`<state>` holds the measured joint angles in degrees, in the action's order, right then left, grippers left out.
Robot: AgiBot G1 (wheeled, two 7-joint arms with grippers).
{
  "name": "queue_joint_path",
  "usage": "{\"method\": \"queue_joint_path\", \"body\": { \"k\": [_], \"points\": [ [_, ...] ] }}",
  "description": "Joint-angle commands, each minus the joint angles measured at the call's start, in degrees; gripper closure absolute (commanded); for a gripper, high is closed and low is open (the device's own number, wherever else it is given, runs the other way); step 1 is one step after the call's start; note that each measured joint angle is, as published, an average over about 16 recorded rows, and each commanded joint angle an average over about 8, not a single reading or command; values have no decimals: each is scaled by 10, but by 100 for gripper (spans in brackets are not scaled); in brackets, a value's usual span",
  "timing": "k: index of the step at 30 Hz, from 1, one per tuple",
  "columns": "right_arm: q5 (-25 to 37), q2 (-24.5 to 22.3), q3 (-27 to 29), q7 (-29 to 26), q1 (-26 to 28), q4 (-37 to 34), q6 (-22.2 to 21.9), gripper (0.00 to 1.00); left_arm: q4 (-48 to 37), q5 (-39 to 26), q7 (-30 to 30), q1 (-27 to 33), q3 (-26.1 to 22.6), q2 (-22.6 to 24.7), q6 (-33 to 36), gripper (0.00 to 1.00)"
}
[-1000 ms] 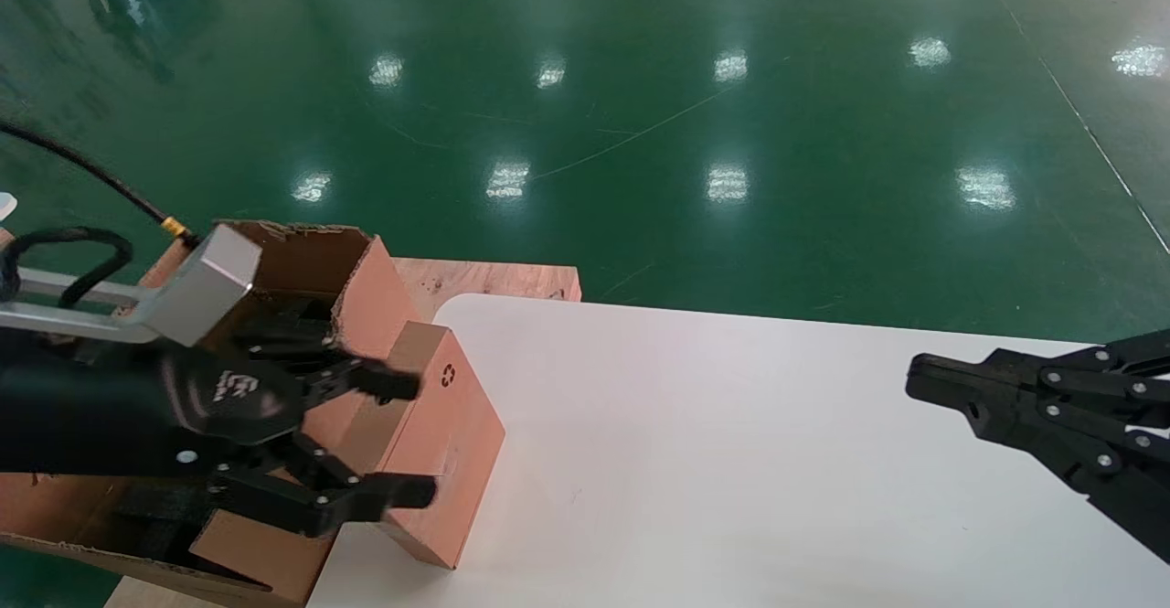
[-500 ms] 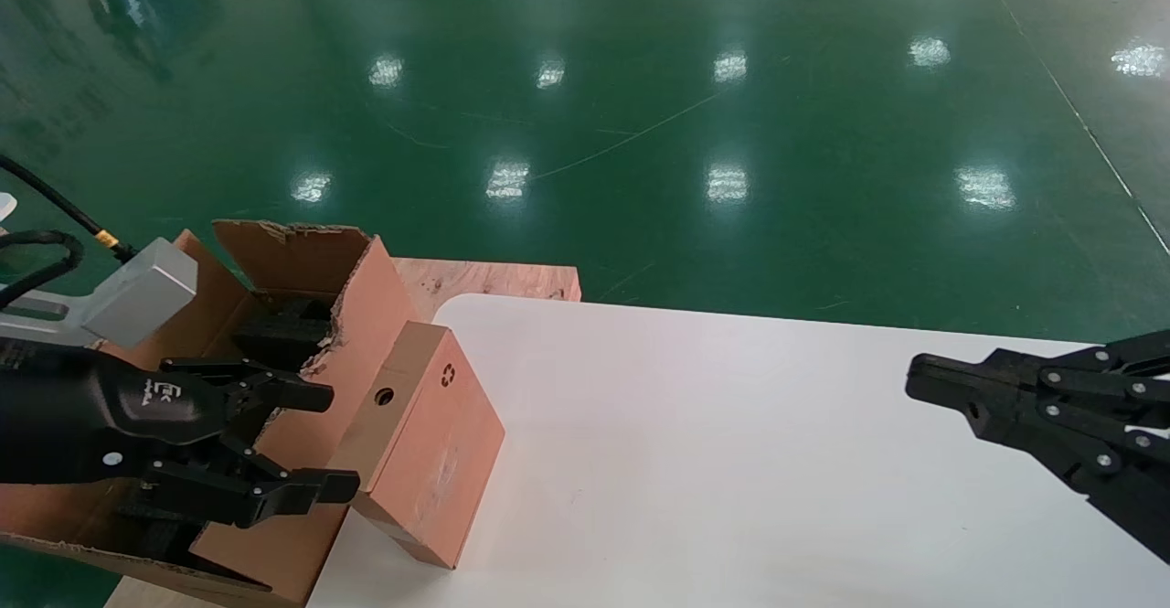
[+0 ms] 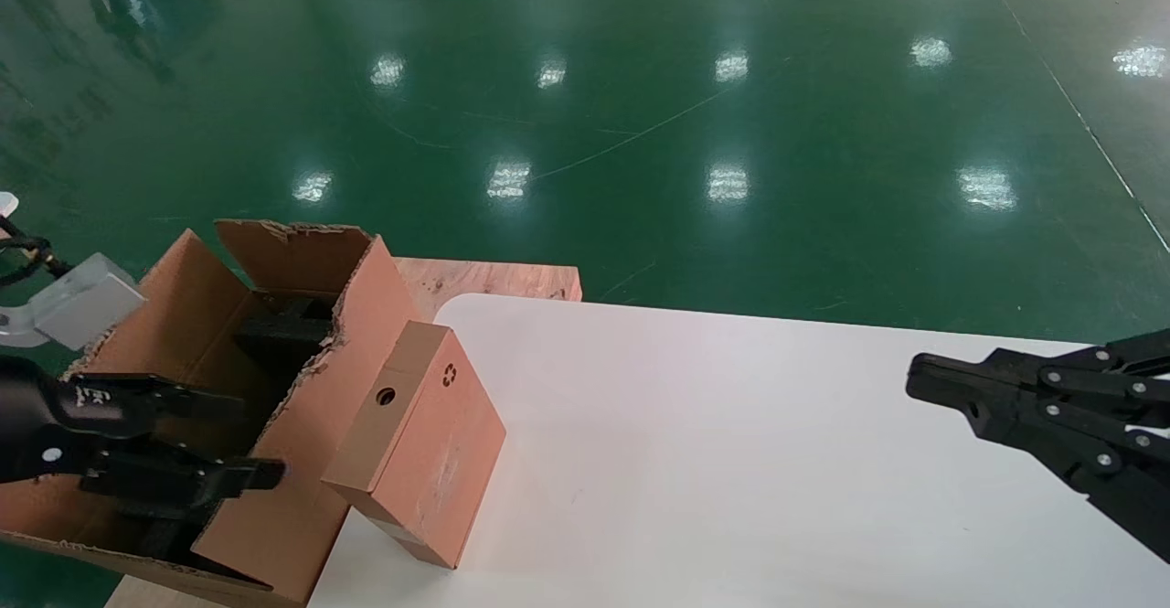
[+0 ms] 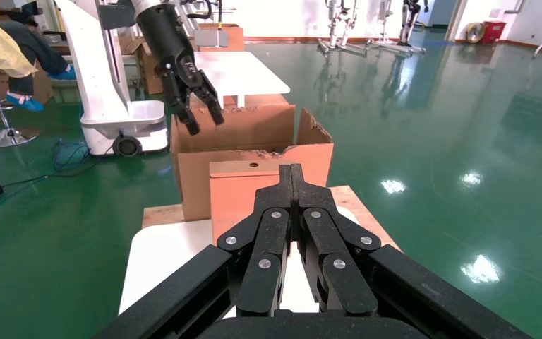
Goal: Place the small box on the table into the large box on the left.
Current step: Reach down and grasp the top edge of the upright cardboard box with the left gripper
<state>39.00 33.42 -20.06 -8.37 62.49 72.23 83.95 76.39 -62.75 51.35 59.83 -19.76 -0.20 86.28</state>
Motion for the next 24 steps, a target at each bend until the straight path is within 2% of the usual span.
{"method": "queue_joint_path", "body": {
  "k": [1, 13, 24],
  "points": [
    [0, 0, 0, 0, 0, 0, 0, 100, 0, -16, 12, 1, 2, -4, -5, 0],
    [0, 0, 0, 0, 0, 0, 0, 100, -4, -27, -4, 9, 11, 6, -11, 0],
    [0, 0, 0, 0, 0, 0, 0, 100, -9, -128, 39, 20, 11, 34, -18, 0]
  ]
}}
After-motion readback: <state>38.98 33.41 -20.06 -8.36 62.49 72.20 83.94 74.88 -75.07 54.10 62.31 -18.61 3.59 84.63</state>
